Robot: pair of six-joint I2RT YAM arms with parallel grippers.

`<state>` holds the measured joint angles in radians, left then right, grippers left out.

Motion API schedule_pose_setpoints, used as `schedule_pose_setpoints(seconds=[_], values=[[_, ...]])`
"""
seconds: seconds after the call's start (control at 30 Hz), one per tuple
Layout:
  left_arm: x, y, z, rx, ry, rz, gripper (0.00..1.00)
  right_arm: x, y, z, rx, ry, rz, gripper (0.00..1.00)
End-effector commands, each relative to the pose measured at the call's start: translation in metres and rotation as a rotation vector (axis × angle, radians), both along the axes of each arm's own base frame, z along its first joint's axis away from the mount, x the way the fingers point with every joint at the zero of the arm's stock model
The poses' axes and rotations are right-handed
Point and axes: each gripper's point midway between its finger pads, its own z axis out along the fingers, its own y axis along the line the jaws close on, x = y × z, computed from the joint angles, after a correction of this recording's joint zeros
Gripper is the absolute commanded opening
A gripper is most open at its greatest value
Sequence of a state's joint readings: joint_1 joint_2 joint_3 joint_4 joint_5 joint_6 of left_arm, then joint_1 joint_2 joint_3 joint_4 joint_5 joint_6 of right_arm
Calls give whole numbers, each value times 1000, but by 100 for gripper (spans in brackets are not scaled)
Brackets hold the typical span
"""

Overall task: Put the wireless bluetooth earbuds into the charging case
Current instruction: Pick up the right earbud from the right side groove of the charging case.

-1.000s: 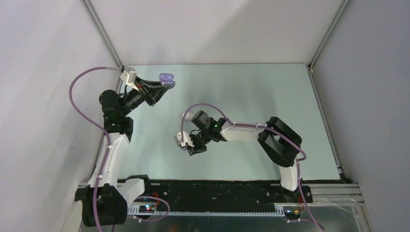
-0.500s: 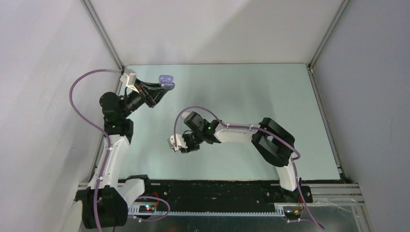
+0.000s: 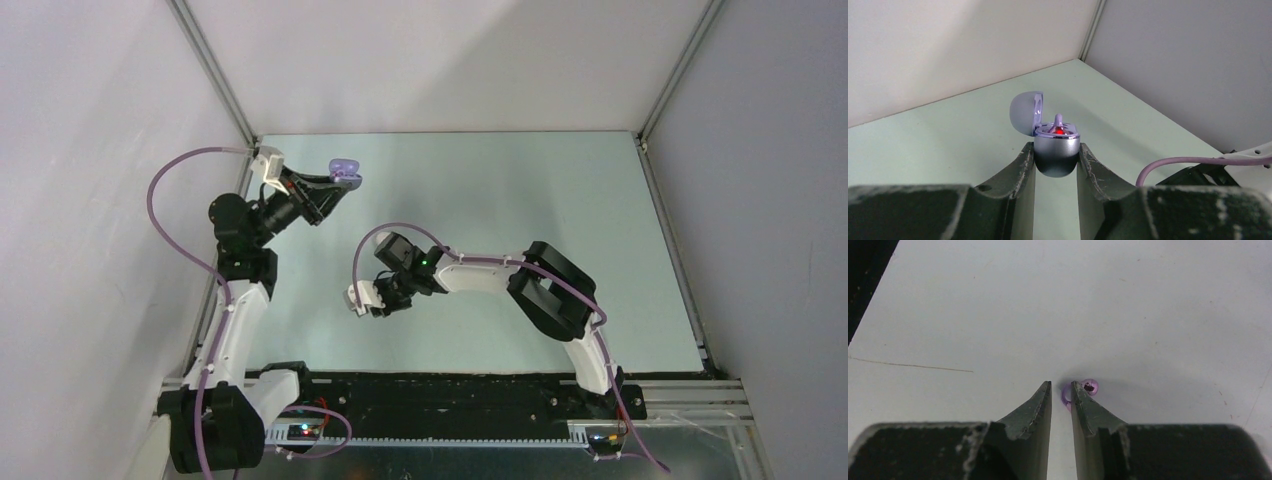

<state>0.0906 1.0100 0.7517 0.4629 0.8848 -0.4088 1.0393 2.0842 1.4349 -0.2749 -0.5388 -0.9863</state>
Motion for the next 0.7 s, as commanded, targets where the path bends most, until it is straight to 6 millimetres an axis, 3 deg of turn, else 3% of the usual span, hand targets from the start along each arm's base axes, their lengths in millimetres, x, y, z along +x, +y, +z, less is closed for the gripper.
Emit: schedule_pose_setpoints(seconds=[0.0, 0.33, 0.67], values=[[1, 4, 12, 13, -74, 23, 0, 5, 4, 3, -16, -50, 23, 24], [1, 5, 11, 13, -76, 33, 0, 18, 3, -2, -47, -102, -12, 24], [2, 7, 9, 14, -70, 42, 0, 37, 16, 11, 12, -168, -85, 23]])
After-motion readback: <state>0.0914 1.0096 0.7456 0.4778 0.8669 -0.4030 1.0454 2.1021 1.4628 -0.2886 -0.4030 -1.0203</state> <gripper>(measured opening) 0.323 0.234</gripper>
